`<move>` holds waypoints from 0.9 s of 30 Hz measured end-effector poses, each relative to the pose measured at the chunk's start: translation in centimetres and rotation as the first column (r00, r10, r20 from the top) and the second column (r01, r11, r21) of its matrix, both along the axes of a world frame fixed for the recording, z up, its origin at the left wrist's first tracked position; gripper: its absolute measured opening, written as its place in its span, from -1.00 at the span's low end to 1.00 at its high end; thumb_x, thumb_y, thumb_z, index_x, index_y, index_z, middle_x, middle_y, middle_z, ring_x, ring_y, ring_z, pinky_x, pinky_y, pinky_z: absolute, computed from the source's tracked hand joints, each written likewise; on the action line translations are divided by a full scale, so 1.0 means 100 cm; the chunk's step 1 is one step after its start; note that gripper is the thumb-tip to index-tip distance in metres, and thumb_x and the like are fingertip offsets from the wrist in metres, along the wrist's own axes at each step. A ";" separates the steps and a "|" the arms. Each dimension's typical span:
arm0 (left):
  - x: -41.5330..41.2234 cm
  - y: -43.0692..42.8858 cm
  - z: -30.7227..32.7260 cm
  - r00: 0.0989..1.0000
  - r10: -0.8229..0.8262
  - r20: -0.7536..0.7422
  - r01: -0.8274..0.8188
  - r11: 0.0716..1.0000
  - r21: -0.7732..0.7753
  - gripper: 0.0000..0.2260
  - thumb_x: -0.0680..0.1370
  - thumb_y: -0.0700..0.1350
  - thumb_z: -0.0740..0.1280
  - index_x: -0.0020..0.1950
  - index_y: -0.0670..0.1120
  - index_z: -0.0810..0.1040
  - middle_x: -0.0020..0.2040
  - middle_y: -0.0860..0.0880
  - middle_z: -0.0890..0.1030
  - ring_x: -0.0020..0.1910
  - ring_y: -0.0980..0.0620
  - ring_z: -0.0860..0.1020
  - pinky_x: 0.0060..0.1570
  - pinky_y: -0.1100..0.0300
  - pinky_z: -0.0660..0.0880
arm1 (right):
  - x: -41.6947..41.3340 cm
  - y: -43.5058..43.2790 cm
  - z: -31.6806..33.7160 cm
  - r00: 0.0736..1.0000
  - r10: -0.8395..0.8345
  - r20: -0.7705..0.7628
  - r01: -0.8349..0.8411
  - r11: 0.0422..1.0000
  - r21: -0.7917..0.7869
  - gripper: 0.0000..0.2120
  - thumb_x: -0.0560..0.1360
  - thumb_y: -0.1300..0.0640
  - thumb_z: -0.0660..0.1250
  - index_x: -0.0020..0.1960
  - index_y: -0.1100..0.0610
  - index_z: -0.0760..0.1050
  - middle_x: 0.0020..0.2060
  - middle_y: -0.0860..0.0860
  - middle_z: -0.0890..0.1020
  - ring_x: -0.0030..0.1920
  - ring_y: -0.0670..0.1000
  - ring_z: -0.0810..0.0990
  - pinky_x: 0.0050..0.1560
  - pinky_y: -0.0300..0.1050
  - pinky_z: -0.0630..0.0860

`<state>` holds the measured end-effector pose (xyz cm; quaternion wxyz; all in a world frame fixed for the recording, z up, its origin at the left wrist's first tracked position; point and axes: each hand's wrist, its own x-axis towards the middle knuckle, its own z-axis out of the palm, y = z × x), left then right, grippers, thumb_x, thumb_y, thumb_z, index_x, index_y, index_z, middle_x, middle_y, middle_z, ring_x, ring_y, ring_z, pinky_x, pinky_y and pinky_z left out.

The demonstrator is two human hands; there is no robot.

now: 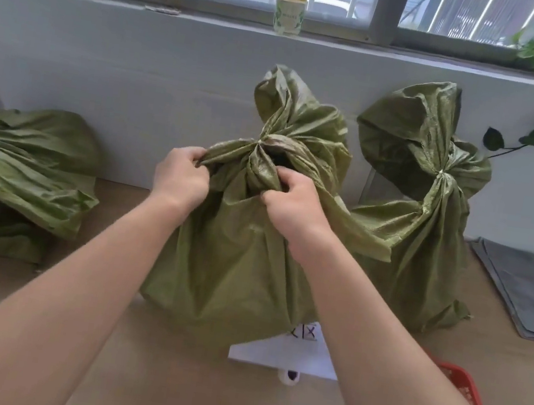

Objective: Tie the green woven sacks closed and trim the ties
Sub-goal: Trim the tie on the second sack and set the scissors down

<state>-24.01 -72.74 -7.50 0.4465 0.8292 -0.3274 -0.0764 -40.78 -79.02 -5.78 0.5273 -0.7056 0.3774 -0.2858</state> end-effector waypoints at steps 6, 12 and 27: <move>0.051 -0.091 -0.005 0.979 -0.043 -0.198 -0.006 0.971 -0.240 -0.69 0.60 -0.08 0.37 0.35 0.12 0.62 0.11 0.04 0.71 0.10 0.03 0.65 0.28 0.07 0.56 | 0.063 -0.100 -0.009 0.996 -0.077 0.051 0.080 0.994 -0.068 -0.78 0.58 0.23 0.36 0.14 0.00 0.68 -0.05 -0.04 0.73 0.01 0.03 0.69 0.10 -0.04 0.67; 0.051 -0.122 -0.100 0.887 -0.378 -0.265 0.415 0.904 0.103 -0.46 0.68 0.02 0.27 0.65 0.07 0.21 0.62 0.03 0.28 0.60 0.09 0.22 0.56 0.21 0.08 | 0.073 -0.165 -0.089 0.914 -0.374 -0.154 0.365 0.927 -0.088 -0.69 0.57 0.13 0.41 0.31 0.03 0.60 0.24 0.03 0.66 0.29 0.11 0.59 0.33 -0.06 0.50; 0.013 -0.074 -0.075 0.922 -0.352 -0.162 0.337 0.934 -0.117 -0.49 0.65 0.18 0.24 0.59 0.11 0.34 0.58 0.06 0.35 0.57 0.14 0.26 0.58 0.02 0.19 | 0.032 -0.093 -0.066 0.904 -0.427 -0.023 0.427 0.903 0.040 -0.25 0.30 -0.48 0.18 0.29 -0.06 0.63 0.26 -0.06 0.64 0.25 0.01 0.59 0.30 0.00 0.51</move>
